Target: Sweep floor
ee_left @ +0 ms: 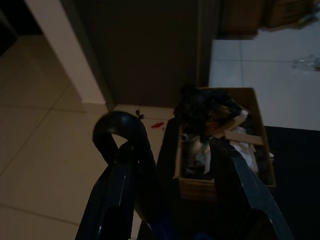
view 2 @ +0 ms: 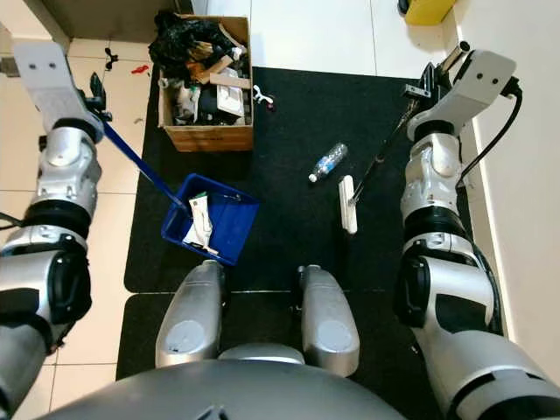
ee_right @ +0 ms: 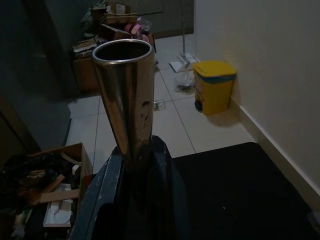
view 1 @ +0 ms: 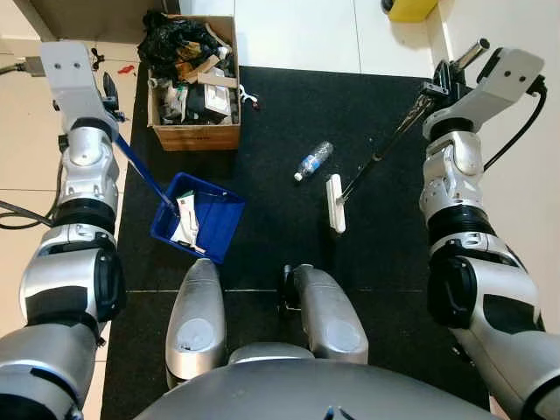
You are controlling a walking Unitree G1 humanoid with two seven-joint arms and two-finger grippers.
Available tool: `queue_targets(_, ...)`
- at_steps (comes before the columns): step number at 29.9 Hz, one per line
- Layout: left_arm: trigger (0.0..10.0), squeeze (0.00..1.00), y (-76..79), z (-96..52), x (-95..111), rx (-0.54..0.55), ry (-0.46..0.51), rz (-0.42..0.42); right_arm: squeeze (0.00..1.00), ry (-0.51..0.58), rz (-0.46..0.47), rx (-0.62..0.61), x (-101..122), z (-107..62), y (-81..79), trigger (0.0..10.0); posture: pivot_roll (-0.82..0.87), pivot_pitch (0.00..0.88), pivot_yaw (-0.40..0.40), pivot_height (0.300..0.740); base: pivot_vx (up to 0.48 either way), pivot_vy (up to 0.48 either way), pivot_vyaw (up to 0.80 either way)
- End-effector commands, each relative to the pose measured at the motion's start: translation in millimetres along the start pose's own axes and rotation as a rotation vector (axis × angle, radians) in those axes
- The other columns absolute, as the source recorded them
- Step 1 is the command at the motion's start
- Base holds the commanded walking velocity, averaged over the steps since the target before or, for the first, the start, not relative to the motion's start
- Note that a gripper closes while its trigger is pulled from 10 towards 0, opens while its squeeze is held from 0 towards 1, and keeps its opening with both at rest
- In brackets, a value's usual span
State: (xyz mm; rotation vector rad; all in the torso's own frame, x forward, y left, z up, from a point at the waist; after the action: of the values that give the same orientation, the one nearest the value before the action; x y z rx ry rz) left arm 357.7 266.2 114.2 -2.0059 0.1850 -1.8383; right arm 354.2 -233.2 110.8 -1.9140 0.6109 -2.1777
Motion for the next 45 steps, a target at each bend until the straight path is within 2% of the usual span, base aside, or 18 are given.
queue_targets(1,8.4,0.0,-1.7,0.2,-3.2,-0.039,-0.012,-0.007,0.0,0.019,-0.017,-0.006,5.7,-0.9,5.2,10.0,0.08,0.135,-0.104,0.74,0.0,0.0,0.0)
queue_targets(2,8.4,0.0,-1.7,0.2,-3.2,-0.039,-0.012,-0.007,0.0,0.019,-0.017,-0.006,5.7,-0.9,5.2,10.0,0.08,0.135,-0.104,0.74,0.0,0.0,0.0)
queue_targets(5,6.9,0.0,-0.2,1.5,-2.0,-0.09,-0.002,-0.03,0.0,0.019,-0.016,-0.008,5.3,-1.8,5.4,10.0,0.08,0.138,-0.102,0.74,0.0,0.0,0.0)
queue_targets(6,5.6,0.0,0.6,2.1,-0.1,-0.112,0.009,-0.031,0.0,0.021,-0.016,-0.01,5.7,-2.2,6.3,10.0,0.08,0.14,-0.101,0.74,0.0,0.0,0.0)
queue_targets(7,5.6,0.0,0.9,2.3,0.3,-0.117,0.012,-0.031,0.0,0.021,-0.016,-0.011,5.8,-2.3,6.6,10.0,0.08,0.14,-0.101,0.74,0.0,0.0,0.0)
queue_targets(8,3.6,0.0,0.7,2.7,1.1,-0.123,0.014,-0.033,0.0,0.022,-0.017,-0.013,6.2,-2.4,7.2,10.0,0.08,0.14,-0.1,0.74,0.0,0.0,0.0)
queue_targets(9,2.0,0.0,0.8,3.1,1.6,-0.135,0.014,-0.034,0.0,0.022,-0.017,-0.014,6.4,-2.5,7.6,10.0,0.08,0.14,-0.1,0.74,0.0,0.0,0.0)
queue_targets(11,0.0,0.0,0.3,3.7,2.1,-0.155,0.014,-0.031,0.0,0.023,-0.018,-0.015,6.7,-2.6,8.0,10.0,0.07,0.14,-0.1,0.74,0.0,0.0,0.0)
queue_targets(22,0.0,0.0,-8.0,3.1,8.0,-0.201,0.071,-0.022,0.0,0.021,-0.01,-0.015,5.8,-1.4,5.3,10.0,0.09,0.134,-0.097,0.74,0.0,0.0,0.0)
queue_targets(29,0.0,0.0,-7.4,1.5,11.6,-0.213,0.105,-0.016,0.0,0.02,-0.003,-0.013,5.4,0.0,2.5,10.0,0.1,0.127,-0.092,0.74,0.0,0.0,0.0)
queue_targets(32,0.0,0.0,-4.4,-1.3,16.2,-0.194,0.146,-0.021,0.0,0.02,0.004,-0.013,5.1,1.3,0.6,10.0,0.11,0.121,-0.089,0.74,0.0,0.0,0.0)
queue_targets(37,0.0,0.0,-1.3,-2.5,18.4,-0.114,0.147,-0.033,0.0,0.022,0.009,-0.013,5.3,2.4,-1.0,10.0,0.12,0.11,-0.084,0.74,0.0,0.0,0.0)
queue_targets(38,3.4,0.0,-1.6,-1.9,19.4,-0.079,0.138,-0.049,0.0,0.024,0.01,-0.012,5.6,2.8,-1.5,10.0,0.12,0.108,-0.083,0.74,0.0,0.0,0.0)
queue_targets(39,10.0,0.0,-1.9,-1.1,20.4,-0.05,0.129,-0.066,0.0,0.026,0.012,-0.012,6.1,3.3,-2.1,10.0,0.12,0.104,-0.082,0.74,0.0,0.0,0.0)
queue_targets(42,10.0,0.0,-3.1,0.7,22.7,0.008,0.109,-0.079,0.0,0.033,0.017,-0.008,7.5,4.5,-4.1,10.0,0.13,0.099,-0.08,0.74,0.0,0.0,0.0)
queue_targets(44,10.0,0.0,-4.9,1.9,31.4,0.082,0.096,-0.151,0.0,0.054,0.027,0.007,12.4,7.1,-9.5,10.0,0.13,0.088,-0.077,0.74,0.0,0.0,0.0)
queue_targets(45,10.0,0.0,-4.9,1.9,31.4,0.082,0.096,-0.151,0.0,0.054,0.027,0.007,12.4,7.1,-9.5,10.0,0.13,0.088,-0.077,0.74,0.0,0.0,0.0)
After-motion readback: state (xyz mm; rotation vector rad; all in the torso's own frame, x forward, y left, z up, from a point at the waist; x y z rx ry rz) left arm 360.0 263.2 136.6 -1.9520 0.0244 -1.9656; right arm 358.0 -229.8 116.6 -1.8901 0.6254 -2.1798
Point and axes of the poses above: a point about 5 cm out from each wrist's last joint towards the gripper, its own z axis pointing out of the wrist towards the gripper, its own x axis along the axis of the wrist's last joint, y = z × x, the point moved 1 cm from there along z, pointing out of the wrist towards the gripper, and after that the axes turned 12 degrees about z, right-handed, at the moved point
